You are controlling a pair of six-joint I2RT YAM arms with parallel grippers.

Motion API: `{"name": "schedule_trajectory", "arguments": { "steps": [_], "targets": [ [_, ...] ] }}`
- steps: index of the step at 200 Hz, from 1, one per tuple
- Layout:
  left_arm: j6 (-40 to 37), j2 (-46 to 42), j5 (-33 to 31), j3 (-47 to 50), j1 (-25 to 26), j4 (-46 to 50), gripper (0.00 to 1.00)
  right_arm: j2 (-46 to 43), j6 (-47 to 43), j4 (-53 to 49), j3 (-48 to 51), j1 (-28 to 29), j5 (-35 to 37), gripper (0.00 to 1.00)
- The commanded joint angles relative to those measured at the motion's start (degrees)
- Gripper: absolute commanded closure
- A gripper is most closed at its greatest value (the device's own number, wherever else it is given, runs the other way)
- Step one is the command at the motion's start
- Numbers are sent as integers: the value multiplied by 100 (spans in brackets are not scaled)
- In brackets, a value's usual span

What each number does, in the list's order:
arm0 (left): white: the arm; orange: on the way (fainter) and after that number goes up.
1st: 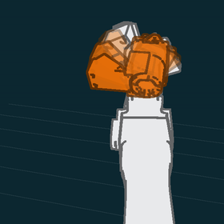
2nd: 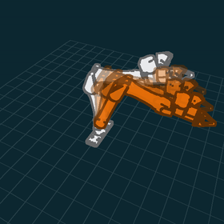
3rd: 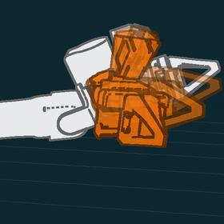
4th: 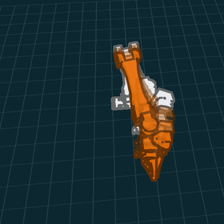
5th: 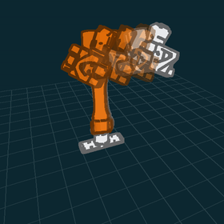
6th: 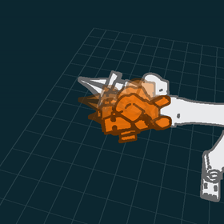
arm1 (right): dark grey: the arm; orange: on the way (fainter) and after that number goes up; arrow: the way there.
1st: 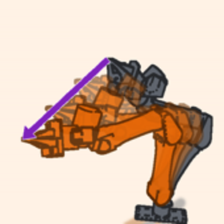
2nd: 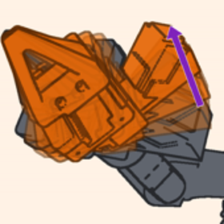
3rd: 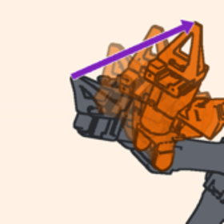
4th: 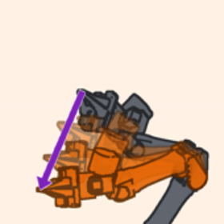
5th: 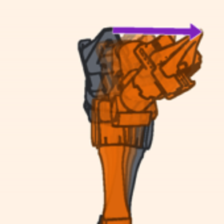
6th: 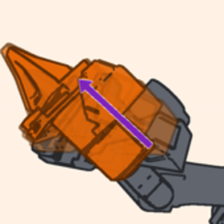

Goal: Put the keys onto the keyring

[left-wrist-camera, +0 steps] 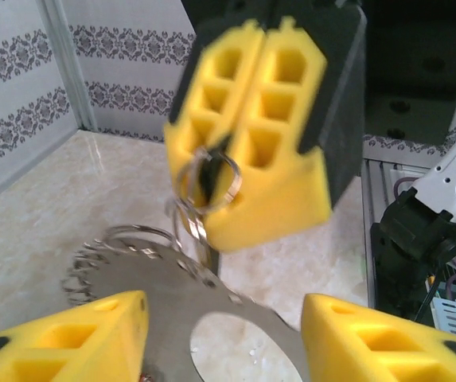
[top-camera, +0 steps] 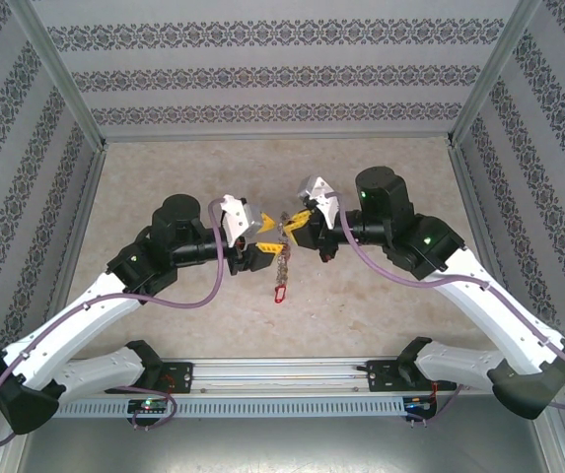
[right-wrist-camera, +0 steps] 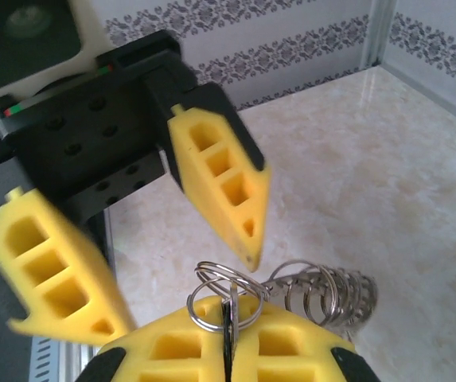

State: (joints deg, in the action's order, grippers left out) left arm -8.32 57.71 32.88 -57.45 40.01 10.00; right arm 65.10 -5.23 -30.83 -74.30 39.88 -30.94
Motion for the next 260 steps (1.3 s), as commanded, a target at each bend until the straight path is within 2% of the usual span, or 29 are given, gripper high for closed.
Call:
{"name": "schedule_trajectory", "arguments": {
  "steps": [1, 45, 69, 117, 124, 136, 149, 190, 198, 220, 248, 260],
  "targets": [
    [95, -200, -173, 264, -55, -362, 44, 119, 93, 4, -385, -23, 236, 100],
    [745, -376, -588, 994, -6, -1543, 40, 340, 290, 6, -628, -37, 604, 100],
    [676, -358, -923, 1128, 124, -1684, 40, 393, 520, 190, -638, -51, 794, 100],
    [670, -331, -1128, 1280, 385, -1962, 40, 414, 946, 530, -578, -75, 1115, 100],
    [628, -312, -1224, 1292, 445, -1967, 38, 403, 1003, 604, -563, -72, 1125, 100],
    [529, -274, -1396, 1311, 552, -1959, 19, 381, 1093, 704, -533, -75, 1169, 100],
    [448, -212, -1514, 1318, 641, -1958, 7, 364, 1146, 745, -548, -61, 1217, 100],
    [241, 35, -2132, 1322, 824, -2083, 5, 368, 1207, 804, -594, -18, 1217, 100],
    [204, 62, -2287, 1339, 833, -2168, 8, 359, 1207, 811, -594, -5, 1205, 100],
    [113, 127, -2621, 1386, 833, -2425, 28, 320, 1218, 823, -555, 17, 1201, 100],
    [-81, 193, -2842, 1441, 833, -2482, 40, 191, 1233, 824, -472, -3, 1209, 100],
    [-128, 198, -2898, 1441, 833, -2459, 51, 136, 1245, 834, -430, -29, 1163, 100]
  ]
}}
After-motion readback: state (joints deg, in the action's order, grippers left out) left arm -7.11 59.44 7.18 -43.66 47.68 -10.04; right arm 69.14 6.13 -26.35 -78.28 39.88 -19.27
